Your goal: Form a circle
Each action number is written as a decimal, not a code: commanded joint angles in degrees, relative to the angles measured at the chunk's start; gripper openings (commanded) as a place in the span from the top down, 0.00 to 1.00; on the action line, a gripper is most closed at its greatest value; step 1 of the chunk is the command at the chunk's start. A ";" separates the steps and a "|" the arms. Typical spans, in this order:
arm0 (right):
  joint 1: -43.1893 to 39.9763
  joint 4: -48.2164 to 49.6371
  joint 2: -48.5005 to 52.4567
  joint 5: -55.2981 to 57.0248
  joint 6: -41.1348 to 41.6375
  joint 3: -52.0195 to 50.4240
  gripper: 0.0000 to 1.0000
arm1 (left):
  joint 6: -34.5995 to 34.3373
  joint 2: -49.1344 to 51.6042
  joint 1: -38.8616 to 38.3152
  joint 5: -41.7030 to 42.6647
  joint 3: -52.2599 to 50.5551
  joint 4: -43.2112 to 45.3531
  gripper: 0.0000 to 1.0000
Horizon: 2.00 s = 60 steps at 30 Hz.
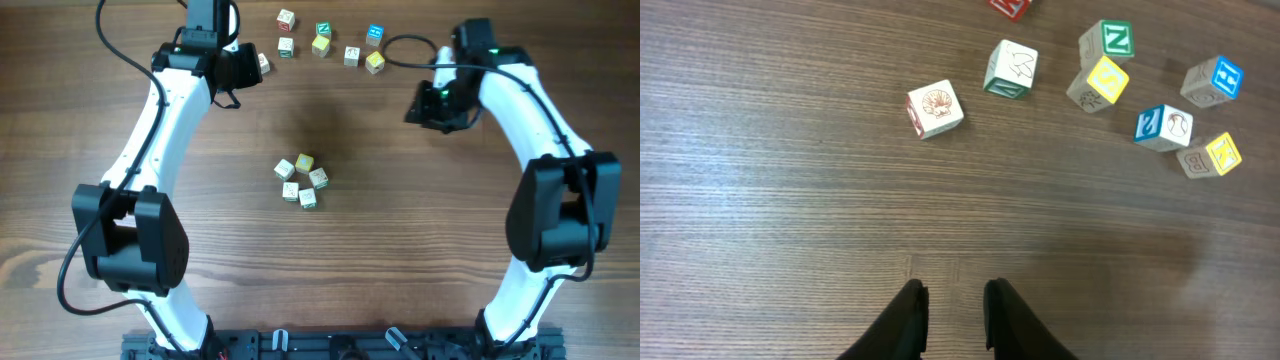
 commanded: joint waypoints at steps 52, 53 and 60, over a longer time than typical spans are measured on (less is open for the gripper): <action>-3.21 13.94 -1.44 10.40 -2.12 0.68 0.00 | 3.39 7.87 -7.30 -4.04 -12.96 -5.73 0.96; -3.23 13.94 -1.44 10.40 -2.12 0.68 0.00 | 4.76 7.85 -7.30 -4.55 -12.96 -5.49 0.96; -3.23 13.94 -1.44 10.40 -2.12 0.68 0.00 | 17.75 7.87 -7.48 -4.13 -12.96 -7.63 0.96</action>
